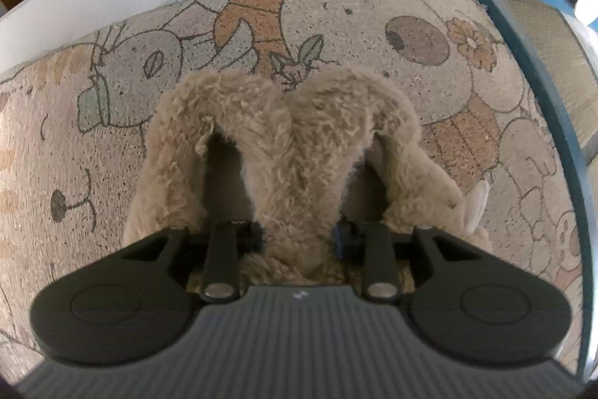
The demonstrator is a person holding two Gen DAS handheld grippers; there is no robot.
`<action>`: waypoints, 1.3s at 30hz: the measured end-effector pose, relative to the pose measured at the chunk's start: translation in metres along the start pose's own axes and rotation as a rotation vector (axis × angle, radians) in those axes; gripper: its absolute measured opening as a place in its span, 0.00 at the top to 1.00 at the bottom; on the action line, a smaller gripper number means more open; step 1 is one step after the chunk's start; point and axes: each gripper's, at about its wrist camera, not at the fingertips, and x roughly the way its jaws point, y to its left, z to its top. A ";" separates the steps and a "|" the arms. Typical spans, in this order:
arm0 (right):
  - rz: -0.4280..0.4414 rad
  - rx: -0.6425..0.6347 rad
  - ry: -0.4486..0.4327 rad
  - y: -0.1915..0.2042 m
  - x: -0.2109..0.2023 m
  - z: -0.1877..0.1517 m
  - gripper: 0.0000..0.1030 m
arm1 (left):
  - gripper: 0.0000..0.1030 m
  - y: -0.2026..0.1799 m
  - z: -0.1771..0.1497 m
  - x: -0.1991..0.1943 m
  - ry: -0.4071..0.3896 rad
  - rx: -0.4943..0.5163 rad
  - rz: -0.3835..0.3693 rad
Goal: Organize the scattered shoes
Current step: 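Close the left tool on the brown bunny slippers' heels, then bring the open right tool to the bunny slippers' toe ends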
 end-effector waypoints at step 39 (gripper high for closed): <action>-0.041 -0.062 0.059 0.041 0.062 0.023 0.00 | 0.24 0.015 0.021 0.016 0.043 0.199 -0.013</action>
